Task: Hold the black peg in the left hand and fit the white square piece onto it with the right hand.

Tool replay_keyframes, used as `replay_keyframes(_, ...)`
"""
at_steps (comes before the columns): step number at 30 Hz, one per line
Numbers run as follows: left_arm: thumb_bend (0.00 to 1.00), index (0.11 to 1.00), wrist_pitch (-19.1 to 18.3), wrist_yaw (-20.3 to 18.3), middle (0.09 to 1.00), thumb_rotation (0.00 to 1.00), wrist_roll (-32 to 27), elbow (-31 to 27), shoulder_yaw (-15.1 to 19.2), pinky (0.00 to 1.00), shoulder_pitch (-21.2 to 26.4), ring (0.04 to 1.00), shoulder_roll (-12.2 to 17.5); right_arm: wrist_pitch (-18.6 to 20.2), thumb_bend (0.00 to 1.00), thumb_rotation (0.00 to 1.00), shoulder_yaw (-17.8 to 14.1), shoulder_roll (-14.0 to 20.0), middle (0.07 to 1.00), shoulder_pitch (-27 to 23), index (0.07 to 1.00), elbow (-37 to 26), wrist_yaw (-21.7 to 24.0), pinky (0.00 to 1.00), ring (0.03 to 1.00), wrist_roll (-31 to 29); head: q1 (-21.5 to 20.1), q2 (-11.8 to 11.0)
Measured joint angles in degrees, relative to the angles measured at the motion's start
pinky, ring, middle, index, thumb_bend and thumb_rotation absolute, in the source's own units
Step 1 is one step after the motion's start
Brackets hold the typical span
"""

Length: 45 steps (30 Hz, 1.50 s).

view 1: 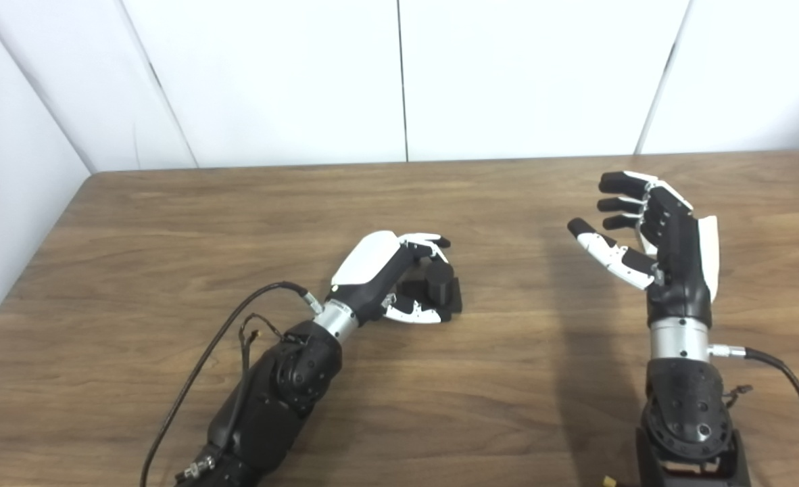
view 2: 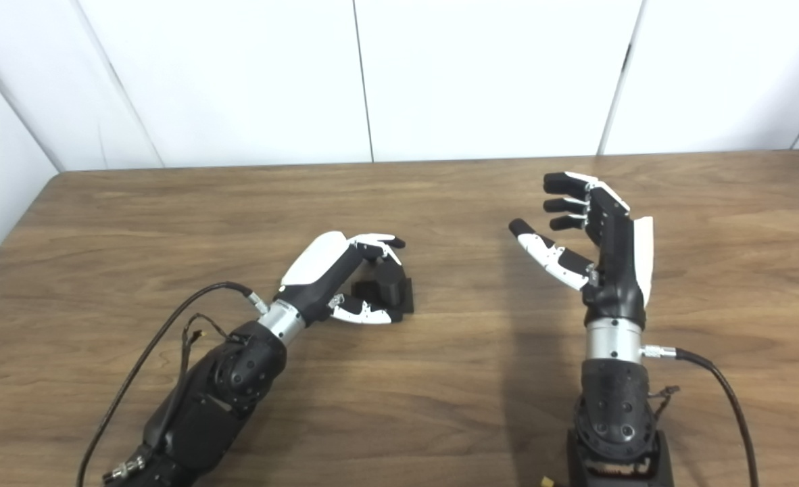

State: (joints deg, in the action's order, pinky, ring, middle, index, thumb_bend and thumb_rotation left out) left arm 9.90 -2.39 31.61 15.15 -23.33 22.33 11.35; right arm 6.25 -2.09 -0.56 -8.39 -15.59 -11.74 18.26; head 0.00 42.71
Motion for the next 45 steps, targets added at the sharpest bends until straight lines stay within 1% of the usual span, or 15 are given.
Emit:
replay_keyframes(7,0.52,0.489,0.0,-0.5,0.84,0.07,-1.2,0.0,-0.1,0.74,-0.3,0.87,-0.7,0.1,0.65,0.06,-0.1,0.0,0.663,0.0,0.64,0.0,0.0,0.53,0.607,0.0,0.0,0.0)
replay_keyframes(16,0.52,0.489,0.5,-0.7,0.835,0.07,-2.2,-0.6,-0.8,0.74,-0.8,0.866,-1.0,0.7,0.65,0.05,-0.1,0.0,0.668,0.0,0.638,0.0,0.1,0.53,0.612,0.0,-0.1,0.1)
replay_keyframes(20,0.52,0.489,0.7,-0.7,0.836,0.07,-2.4,-0.7,-0.8,0.74,-1.1,0.868,-1.2,0.8,0.66,0.05,-0.1,-0.1,0.668,0.0,0.64,-0.1,0.2,0.53,0.614,0.0,-0.8,0.0)
replay_keyframes(21,0.52,0.489,0.7,-0.7,0.836,0.07,-2.4,-0.7,-0.8,0.73,-1.1,0.868,-1.2,0.8,0.66,0.06,-0.1,0.0,0.667,0.0,0.64,-0.2,0.2,0.53,0.616,0.0,-1.7,-1.0)
replay_keyframes(25,0.52,0.489,1.4,-0.6,0.84,0.07,-1.9,-0.7,-0.9,0.75,-1.3,0.871,-1.0,0.7,0.65,0.06,-0.2,0.7,0.688,0.3,0.65,-0.2,0.7,0.56,0.649,-0.3,-6.1,-2.4)
replay_keyframes(26,0.52,0.489,1.7,-0.6,0.838,0.07,-2.0,-0.7,-0.9,0.74,-1.5,0.87,-0.9,0.6,0.65,0.07,-0.2,1.2,0.696,0.4,0.654,-0.2,0.8,0.55,0.646,-0.3,-10.4,-2.9)
replay_keyframes(27,0.52,0.489,1.9,-0.6,0.838,0.07,-2.0,-0.7,-0.9,0.74,-1.6,0.871,-0.9,0.6,0.65,0.07,-0.2,1.6,0.696,0.4,0.654,-0.2,0.9,0.54,0.643,-0.4,-10.9,-3.0)
replay_keyframes(28,0.52,0.489,2.4,-0.6,0.837,0.07,-2.0,-0.7,-0.8,0.74,-1.8,0.871,-0.7,0.6,0.65,0.08,-0.3,2.0,0.696,0.5,0.653,-0.2,1.0,0.53,0.639,-0.3,-13.3,-3.1)
replay_keyframes(30,0.52,0.489,2.9,-0.6,0.837,0.07,-2.3,-0.7,-0.7,0.74,-2.0,0.87,-0.5,0.6,0.65,0.1,-0.6,2.8,0.693,0.5,0.65,-0.2,1.0,0.53,0.632,-0.2,-14.6,-3.1)
replay_keyframes(32,0.52,0.489,3.5,-0.7,0.837,0.07,-2.5,-0.7,-0.6,0.73,-2.1,0.866,-0.2,0.6,0.65,0.11,-0.9,4.0,0.69,0.4,0.648,-0.4,1.0,0.52,0.62,0.3,-16.8,-3.1)
replay_keyframes(35,0.52,0.489,4.3,-0.8,0.835,0.07,-2.6,-0.6,-0.5,0.73,-2.1,0.863,0.3,0.6,0.65,0.11,-1.5,5.7,0.692,0.1,0.65,-0.9,1.0,0.53,0.621,1.3,-18.5,-3.3)
replay_keyframes(37,0.52,0.49,4.6,-0.8,0.837,0.07,-2.8,-0.4,-0.3,0.74,-2.2,0.865,0.4,0.8,0.64,0.09,-2.0,6.9,0.694,-0.5,0.653,-1.4,1.6,0.55,0.626,1.4,-19.2,-3.5)
replay_keyframes(40,0.52,0.49,4.8,-0.9,0.839,0.07,-3.2,-0.3,-0.1,0.75,-2.3,0.87,0.4,1.3,0.64,0.08,-2.2,9.7,0.702,-2.3,0.653,-2.5,3.1,0.54,0.639,2.1,-20.3,-4.0)
replay_keyframes(42,0.52,0.491,5.0,-1.2,0.843,0.07,-3.8,-0.2,0.1,0.76,-2.4,0.876,0.5,2.8,0.63,0.07,-2.1,12.7,0.705,-4.4,0.655,-2.8,5.5,0.55,0.643,2.7,-22.2,-4.7)
replay_keyframes(45,0.52,0.49,5.3,-2.0,0.838,0.07,-4.5,-0.2,0.4,0.75,-2.5,0.869,0.7,4.2,0.67,0.09,-2.0,17.3,0.694,-7.2,0.643,-3.1,9.1,0.53,0.637,2.9,-23.1,-5.0)
